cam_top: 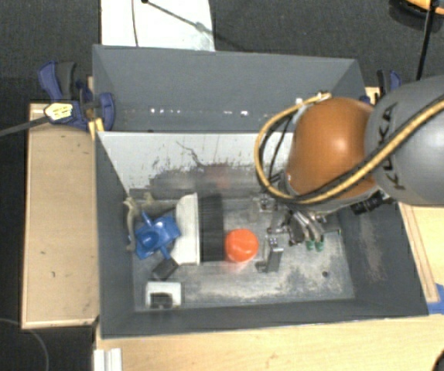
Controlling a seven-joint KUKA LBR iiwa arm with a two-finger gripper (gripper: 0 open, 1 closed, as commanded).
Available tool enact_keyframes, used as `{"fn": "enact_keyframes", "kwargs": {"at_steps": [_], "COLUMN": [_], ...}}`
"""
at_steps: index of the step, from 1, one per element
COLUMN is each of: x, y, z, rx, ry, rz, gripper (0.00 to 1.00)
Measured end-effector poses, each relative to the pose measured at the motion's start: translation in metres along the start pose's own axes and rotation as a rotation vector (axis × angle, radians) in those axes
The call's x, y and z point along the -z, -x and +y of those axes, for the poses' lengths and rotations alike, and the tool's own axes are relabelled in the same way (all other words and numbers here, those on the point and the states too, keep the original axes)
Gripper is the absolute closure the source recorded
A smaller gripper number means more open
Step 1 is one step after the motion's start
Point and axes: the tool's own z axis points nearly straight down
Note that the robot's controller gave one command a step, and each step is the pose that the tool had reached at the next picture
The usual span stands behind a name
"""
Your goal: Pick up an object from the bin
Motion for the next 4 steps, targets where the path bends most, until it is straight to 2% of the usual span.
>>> {"fn": "enact_keyframes", "kwargs": {"at_steps": [1,2,3,4], "x": [-0.044,-0.072,-0.096,-0.096], "y": [0.020,0.026,0.029,0.029], "z": [0.006,0.003,0.000,0.000], "rx": [0.114,0.157,0.382,0.381], "ry": [0.000,0.000,0.002,0.002], "rz": [0.004,0.002,0.005,0.005], "gripper": [0.00,0.00,1.00,1.00]}}
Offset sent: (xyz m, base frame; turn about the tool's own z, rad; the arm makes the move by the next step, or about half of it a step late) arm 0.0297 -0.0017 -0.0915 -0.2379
